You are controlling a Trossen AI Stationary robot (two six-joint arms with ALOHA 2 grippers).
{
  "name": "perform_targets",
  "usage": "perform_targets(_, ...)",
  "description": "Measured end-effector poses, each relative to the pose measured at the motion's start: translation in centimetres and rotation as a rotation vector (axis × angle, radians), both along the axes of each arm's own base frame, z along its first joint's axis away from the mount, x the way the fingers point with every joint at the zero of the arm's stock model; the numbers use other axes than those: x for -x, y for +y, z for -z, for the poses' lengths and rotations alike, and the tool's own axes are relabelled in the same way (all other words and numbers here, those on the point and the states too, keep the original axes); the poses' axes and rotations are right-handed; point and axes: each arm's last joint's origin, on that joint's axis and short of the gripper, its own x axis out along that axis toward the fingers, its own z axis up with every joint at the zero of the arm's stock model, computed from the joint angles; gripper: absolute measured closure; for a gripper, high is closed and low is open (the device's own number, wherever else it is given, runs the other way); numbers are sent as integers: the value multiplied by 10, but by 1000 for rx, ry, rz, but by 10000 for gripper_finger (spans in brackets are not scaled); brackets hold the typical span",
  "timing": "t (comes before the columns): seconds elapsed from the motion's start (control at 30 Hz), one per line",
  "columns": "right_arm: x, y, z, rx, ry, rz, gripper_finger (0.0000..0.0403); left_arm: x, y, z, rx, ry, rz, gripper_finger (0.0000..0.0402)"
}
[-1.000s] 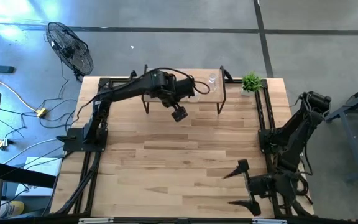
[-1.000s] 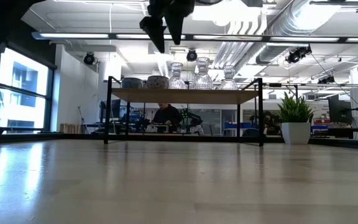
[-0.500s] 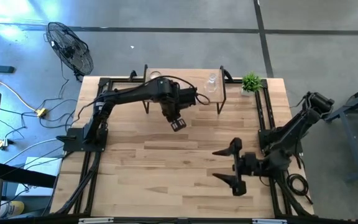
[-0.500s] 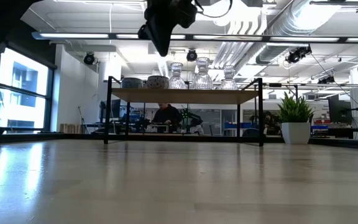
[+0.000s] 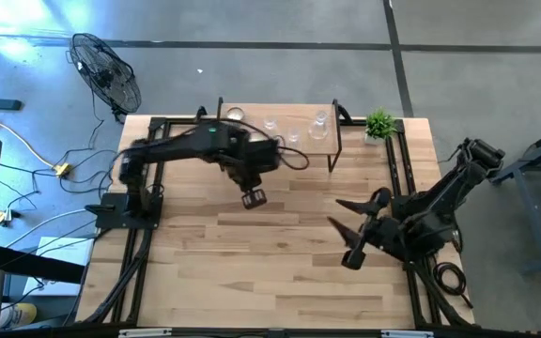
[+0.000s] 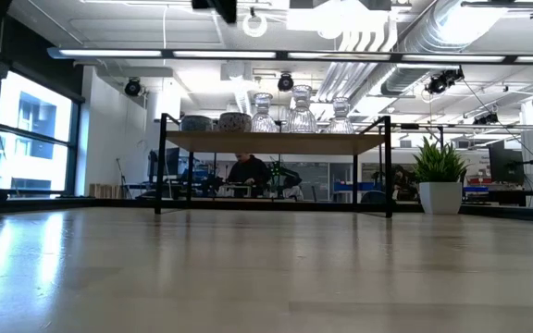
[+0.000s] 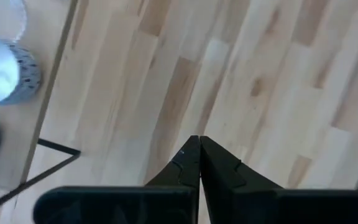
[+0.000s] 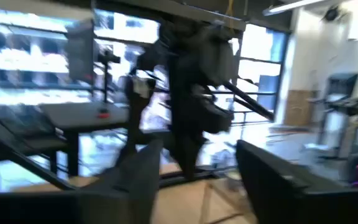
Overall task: Pick & Place candle stick holders
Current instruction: Return to Home Position
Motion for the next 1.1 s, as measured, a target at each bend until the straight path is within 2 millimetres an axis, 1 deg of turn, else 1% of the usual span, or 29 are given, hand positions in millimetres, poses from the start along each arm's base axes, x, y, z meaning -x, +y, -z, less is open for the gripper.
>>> perform_targets(0.2,12,6,-35,149,135,100,368,48,-24,-44,-58,-151,39,400)
perform_targets(0.23,14,7,-42,172,156,107,384,57,-28,-51,-71,-176,48,400)
perform_targets(0.27,17,8,-50,187,161,97,393,67,-32,-58,-82,-203,55,401)
perform_targets(0.37,29,7,-76,174,154,67,384,94,-43,-75,-111,-281,63,401)
perform_targets(0.43,37,3,-91,158,143,57,384,110,-50,-84,-133,-331,63,401)
perform_targets(0.53,47,-6,-106,180,129,34,399,131,-57,-95,-179,-402,46,401)
perform_targets(0.63,55,-23,-118,202,112,28,397,147,-65,-101,-221,-454,48,401)
perform_targets(0.7,62,-39,-125,210,109,46,401,153,-70,-102,-248,-473,61,401)
perform_targets(0.77,70,-55,-128,227,126,64,400,163,-71,-100,-287,-479,68,401)
perform_targets(0.8,75,-64,-128,214,141,86,400,168,-70,-97,-312,-478,62,401)
perform_targets(0.87,84,-81,-124,196,168,126,402,184,-63,-90,-355,-483,22,401)
perform_targets(0.93,95,-98,-120,164,168,147,402,203,-54,-79,-368,-496,-49,401)
perform_targets(1.0,109,-115,-114,119,154,148,402,224,-42,-64,-367,-506,-128,401)
perform_targets(1.1,130,-138,-96,62,115,101,402,246,-30,-37,-352,-540,-237,401)
